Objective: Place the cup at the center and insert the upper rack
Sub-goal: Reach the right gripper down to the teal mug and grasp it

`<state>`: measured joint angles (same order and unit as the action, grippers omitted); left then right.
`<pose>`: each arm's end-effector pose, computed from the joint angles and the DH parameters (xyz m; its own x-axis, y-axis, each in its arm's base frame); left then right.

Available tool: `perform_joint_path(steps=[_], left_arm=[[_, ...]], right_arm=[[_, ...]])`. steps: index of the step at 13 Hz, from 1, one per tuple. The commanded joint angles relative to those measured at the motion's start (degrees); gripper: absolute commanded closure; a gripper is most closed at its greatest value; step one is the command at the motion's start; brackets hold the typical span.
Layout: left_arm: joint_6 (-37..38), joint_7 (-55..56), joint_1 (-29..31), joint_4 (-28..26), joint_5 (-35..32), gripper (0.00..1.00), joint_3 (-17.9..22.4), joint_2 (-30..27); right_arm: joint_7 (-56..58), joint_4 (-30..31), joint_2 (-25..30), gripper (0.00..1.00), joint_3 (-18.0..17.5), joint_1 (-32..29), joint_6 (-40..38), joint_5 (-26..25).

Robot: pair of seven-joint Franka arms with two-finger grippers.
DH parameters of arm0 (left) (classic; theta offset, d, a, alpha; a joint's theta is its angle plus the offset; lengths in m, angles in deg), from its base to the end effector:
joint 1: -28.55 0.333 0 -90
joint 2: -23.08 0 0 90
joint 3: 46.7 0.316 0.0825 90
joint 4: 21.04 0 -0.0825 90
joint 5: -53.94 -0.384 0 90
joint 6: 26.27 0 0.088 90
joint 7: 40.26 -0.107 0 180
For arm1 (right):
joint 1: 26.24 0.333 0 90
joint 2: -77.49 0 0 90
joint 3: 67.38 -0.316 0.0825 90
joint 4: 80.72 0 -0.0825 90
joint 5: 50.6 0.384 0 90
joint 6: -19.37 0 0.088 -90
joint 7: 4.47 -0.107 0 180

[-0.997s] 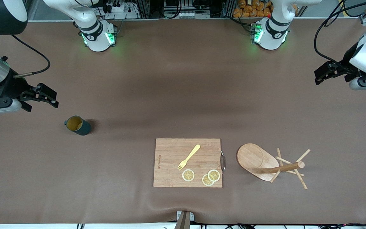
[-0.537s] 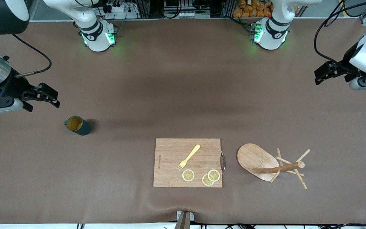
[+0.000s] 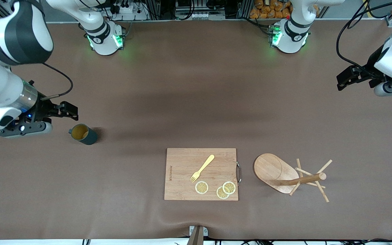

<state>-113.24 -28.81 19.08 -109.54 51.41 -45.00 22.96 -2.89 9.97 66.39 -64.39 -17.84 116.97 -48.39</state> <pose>0.5443 -0.0693 0.6335 0.9977 0.0663 -0.0153 0.0655 -0.9967 -0.0481 0.6111 0.0640 0.5165 0.9906 0.1166 -0.0721 0.1147 -0.9930 -0.0297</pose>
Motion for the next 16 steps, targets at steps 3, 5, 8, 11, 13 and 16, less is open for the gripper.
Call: perform_joint_path(steps=[3, 5, 8, 11, 13, 16], left_arm=[[1.1, 0.7, -0.3, 1.5, 0.2, 0.00, 0.1, 0.6], [1.1, 0.6, -0.2, 1.5, 0.4, 0.00, 0.1, 0.6], [1.1, 0.8, -0.2, 1.5, 0.4, 0.00, 0.1, 0.6], [1.1, 0.9, -0.2, 1.5, 0.5, 0.00, 0.1, 0.5], [1.1, 0.9, -0.1, 1.6, 0.1, 0.00, -0.8, 0.2], [1.1, 0.9, 0.0, 1.6, 0.1, 0.00, -1.2, 0.1]], right_arm=[[0.2, -0.7, -4.3, 0.00, -0.4, -3.3, -2.9, -0.5], [0.4, -1.1, -6.6, 0.00, -0.4, -5.2, -2.4, -0.2], [-0.4, 0.2, -7.5, 0.00, -0.4, -5.9, -3.2, -0.5], [-3.0, 3.8, -7.8, 0.00, -0.4, -6.3, -1.9, 0.3], [-9.7, 6.8, -8.4, 0.00, -0.4, -5.2, 1.7, 0.3], [-10.2, 13.2, -8.4, 0.00, -0.5, -5.3, 11.1, 0.4]])
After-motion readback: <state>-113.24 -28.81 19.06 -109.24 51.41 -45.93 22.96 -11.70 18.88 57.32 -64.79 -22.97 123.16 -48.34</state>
